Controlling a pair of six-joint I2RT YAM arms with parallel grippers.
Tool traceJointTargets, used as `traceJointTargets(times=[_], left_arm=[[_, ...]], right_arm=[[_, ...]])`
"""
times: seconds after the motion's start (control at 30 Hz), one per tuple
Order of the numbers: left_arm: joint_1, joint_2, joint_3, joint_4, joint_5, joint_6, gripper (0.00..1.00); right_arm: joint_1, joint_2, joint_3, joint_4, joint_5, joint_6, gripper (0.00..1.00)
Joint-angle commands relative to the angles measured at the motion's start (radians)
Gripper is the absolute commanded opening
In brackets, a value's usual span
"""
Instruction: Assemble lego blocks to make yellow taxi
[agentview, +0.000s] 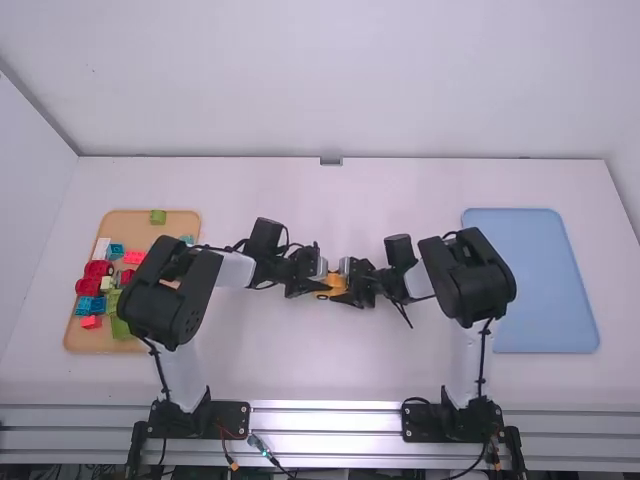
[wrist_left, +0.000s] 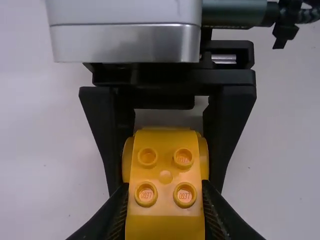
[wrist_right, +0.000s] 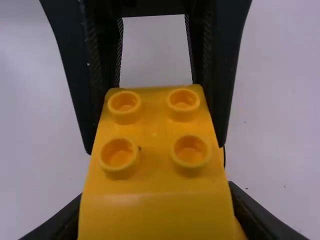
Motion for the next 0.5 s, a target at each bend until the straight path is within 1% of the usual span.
traceJointTargets(times=[0.0,0.23,0.33,0.4,0.47], left_arm=[[0.013,0.018,-0.014,-0.031,-0.126,0.010,0.08],[0.013,0.079,0.012,-0.040,-0.181,-0.019,0.10],[0.004,0.093,0.039,-0.108,-0.174,0.037,0.08],[0.002,0.093,0.058,-0.168,-0.211,0.063,0.06],[0.004,0.093,0.065,-0.190,-0.241,0.050,0.07]], right_arm=[[-0.002,0.019,0.001,-0.006,0.016,-0.006,0.46],[-0.002,0.019,0.001,-0.006,0.013,-0.005,0.46],[-0.002,0.019,0.001,-0.006,0.013,-0.005,0.46],[-0.002,0.019,0.002,-0.005,0.013,-0.006,0.47],[0.000,0.019,0.002,-0.002,0.013,-0.005,0.47]])
